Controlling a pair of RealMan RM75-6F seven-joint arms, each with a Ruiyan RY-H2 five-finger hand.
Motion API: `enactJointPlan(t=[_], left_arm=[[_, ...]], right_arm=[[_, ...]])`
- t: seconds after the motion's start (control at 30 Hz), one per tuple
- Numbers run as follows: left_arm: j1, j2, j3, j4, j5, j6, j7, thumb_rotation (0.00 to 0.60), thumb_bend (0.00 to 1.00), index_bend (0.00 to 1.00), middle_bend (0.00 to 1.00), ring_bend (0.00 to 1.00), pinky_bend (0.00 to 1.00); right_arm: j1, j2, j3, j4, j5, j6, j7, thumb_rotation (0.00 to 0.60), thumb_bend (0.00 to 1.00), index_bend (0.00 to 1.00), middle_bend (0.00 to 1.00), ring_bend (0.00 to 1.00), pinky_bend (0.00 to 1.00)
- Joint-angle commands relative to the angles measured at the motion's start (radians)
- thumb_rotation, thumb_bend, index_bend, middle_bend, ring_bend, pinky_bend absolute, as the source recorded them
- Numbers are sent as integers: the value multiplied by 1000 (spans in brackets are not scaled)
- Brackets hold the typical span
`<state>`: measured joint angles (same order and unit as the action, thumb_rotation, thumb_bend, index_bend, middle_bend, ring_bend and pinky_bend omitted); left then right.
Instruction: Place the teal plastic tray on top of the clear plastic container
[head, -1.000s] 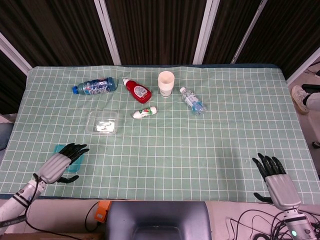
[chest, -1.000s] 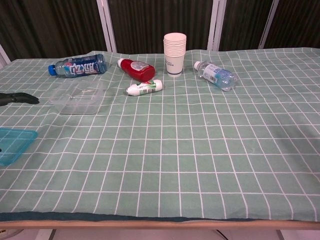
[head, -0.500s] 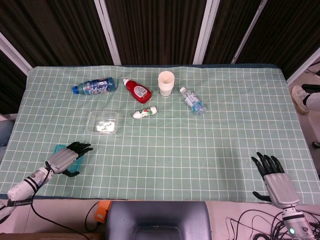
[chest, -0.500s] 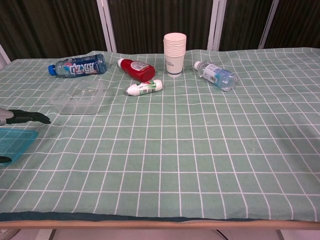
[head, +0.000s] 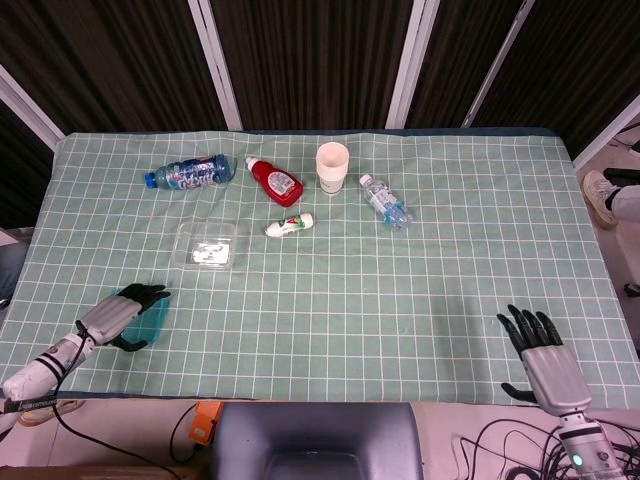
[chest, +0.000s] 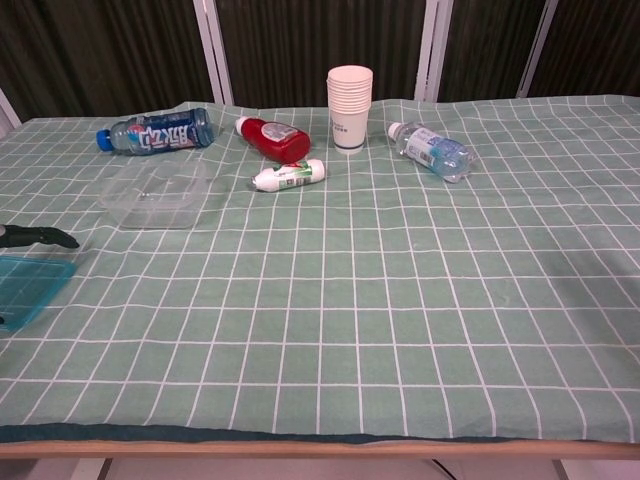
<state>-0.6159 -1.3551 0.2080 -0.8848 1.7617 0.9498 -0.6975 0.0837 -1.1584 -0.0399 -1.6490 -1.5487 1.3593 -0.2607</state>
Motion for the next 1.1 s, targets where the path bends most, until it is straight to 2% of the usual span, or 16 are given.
enactJointPlan(t=[0.03,0.47,0.9,1.0,1.1], left_arm=[[0,-10,7,16,-6,-8,-8,600,232,0,0,0,0],[-7,-46,29,83,-20,-52,1,600,227,0,0,0,0],[-21,-46,49,83,-37,-97,-26,600,219,0,0,0,0],[-27,-42,54,72,-40,-113,-30,600,220,0,24,31,53],[-23,-46,55,75,-46,-113,-27,600,226,0,136,129,160]], right_arm=[[1,0,0,0,1,0,0,600,64,0,0,0,0],[2,-1,0,0,2,0,-2,600,65,0,0,0,0],[4,-4,-1,0,6,-3,-10,600,65,0,0,0,0],[3,-3,-1,0,5,-2,-8,600,64,0,0,0,0],[3,-2,-2,-1,4,0,-7,600,65,0,0,0,0]])
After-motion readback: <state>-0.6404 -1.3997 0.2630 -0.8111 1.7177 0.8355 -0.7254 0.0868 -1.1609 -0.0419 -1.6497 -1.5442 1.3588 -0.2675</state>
